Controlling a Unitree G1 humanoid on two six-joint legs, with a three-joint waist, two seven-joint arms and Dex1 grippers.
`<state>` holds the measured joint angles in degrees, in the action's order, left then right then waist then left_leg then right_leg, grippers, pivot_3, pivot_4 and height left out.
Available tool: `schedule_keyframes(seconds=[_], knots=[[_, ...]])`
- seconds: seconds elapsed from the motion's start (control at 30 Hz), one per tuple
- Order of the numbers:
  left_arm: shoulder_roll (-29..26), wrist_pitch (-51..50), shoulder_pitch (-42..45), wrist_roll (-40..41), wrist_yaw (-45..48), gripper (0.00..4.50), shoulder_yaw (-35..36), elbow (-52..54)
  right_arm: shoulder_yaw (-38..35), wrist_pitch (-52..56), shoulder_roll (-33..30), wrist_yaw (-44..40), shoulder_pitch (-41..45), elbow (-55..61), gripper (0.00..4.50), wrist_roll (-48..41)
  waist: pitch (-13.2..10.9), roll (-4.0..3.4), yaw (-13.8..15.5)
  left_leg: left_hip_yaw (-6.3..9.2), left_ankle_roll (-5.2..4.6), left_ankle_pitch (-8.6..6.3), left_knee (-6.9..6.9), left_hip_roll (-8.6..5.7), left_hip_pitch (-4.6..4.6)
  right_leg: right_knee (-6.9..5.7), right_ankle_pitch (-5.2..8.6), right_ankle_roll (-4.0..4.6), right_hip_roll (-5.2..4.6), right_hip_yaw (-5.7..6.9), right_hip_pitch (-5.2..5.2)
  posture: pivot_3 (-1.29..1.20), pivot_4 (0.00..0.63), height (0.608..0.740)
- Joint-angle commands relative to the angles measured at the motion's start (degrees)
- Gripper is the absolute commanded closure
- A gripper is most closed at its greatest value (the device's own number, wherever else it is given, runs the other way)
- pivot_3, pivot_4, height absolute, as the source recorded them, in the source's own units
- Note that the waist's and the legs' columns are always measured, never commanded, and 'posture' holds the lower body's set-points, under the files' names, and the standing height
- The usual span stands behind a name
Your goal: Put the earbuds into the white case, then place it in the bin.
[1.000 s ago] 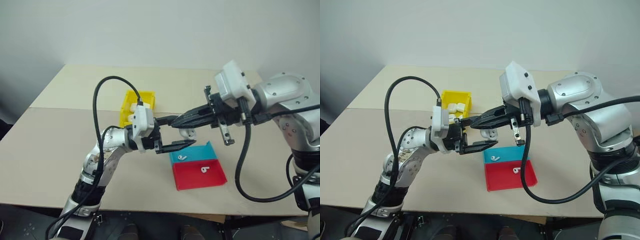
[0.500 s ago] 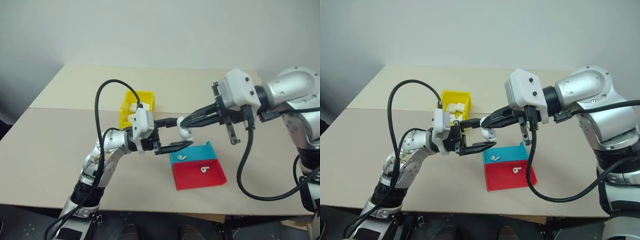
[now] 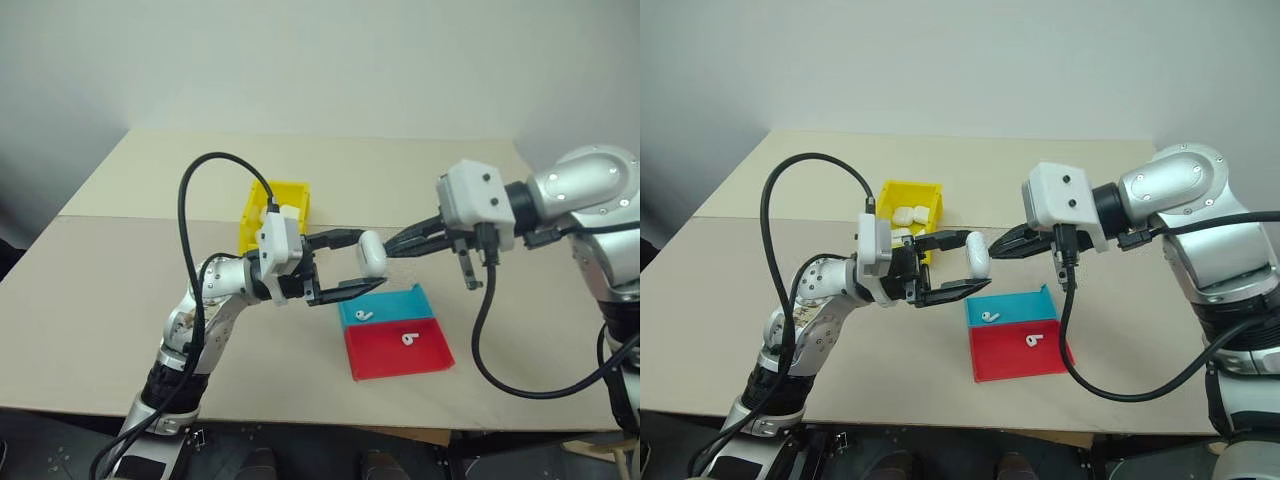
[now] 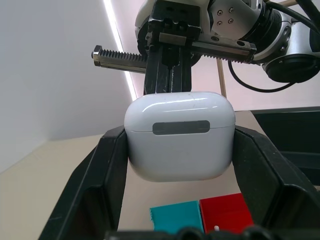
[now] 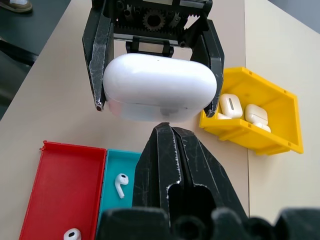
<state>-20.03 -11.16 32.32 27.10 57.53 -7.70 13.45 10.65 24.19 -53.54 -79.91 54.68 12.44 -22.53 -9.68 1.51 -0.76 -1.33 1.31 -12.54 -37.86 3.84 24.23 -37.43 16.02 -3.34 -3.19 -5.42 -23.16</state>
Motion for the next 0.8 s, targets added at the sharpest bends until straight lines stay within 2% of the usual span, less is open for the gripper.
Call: schedule_keyframes(seconds=[0.03,0.37,0.5,0.57,0.7,0.8], knots=[[0.0,1.5,0.7,0.7,0.2,1.68,0.7,1.9,-2.8,-0.3,-0.3,0.4,1.6,0.0,4.45,0.0,0.0,0.0,0.0,0.0,0.0,0.0,0.0,0.0,-0.01,-0.01,0.0,0.0,0.0,0.0,0.0,0.0,0.15,0.74],[0.0,1.2,0.0,0.4,-4.2,1.68,3.0,3.5,-6.7,-2.2,-2.3,3.7,0.2,-3.6,4.45,2.5,0.0,0.0,0.0,-0.01,0.0,0.0,0.0,0.0,-0.02,-0.03,0.0,0.0,0.0,0.0,0.01,0.0,0.15,0.74],[0.6,0.5,0.7,-3.1,-13.6,1.68,5.9,4.8,-10.5,0.4,-2.1,8.1,-6.5,-0.3,4.45,1.1,0.0,0.01,0.1,0.01,0.0,0.0,-0.01,0.0,-0.03,-0.03,0.0,0.0,-0.01,0.0,0.04,0.0,0.15,0.74],[0.7,-1.6,2.2,-7.5,-20.6,1.68,6.9,4.1,-12.4,1.7,-1.7,10.6,-11.1,2.8,4.45,0.2,0.0,0.01,0.1,0.0,0.0,0.0,-0.02,-0.02,-0.03,-0.06,0.0,0.0,-0.02,-0.01,0.04,0.0,0.15,0.74],[1.5,-6.9,6.8,-17.6,-35.2,1.68,8.0,-1.6,-15.1,5.9,-0.5,15.6,-18.7,8.6,4.45,-1.8,0.0,0.02,0.5,0.04,0.0,0.0,-0.04,-0.05,-0.03,-0.11,-0.01,-0.01,-0.02,-0.01,0.04,0.0,0.15,0.74],[1.0,-6.2,7.7,-24.0,-40.8,1.68,7.3,-6.7,-15.1,7.5,0.2,18.8,-22.4,11.5,4.45,-1.7,0.0,0.01,0.4,0.04,0.0,0.0,-0.05,-0.08,-0.08,-0.11,-0.01,-0.02,-0.02,-0.03,0.07,0.0,0.15,0.74]])
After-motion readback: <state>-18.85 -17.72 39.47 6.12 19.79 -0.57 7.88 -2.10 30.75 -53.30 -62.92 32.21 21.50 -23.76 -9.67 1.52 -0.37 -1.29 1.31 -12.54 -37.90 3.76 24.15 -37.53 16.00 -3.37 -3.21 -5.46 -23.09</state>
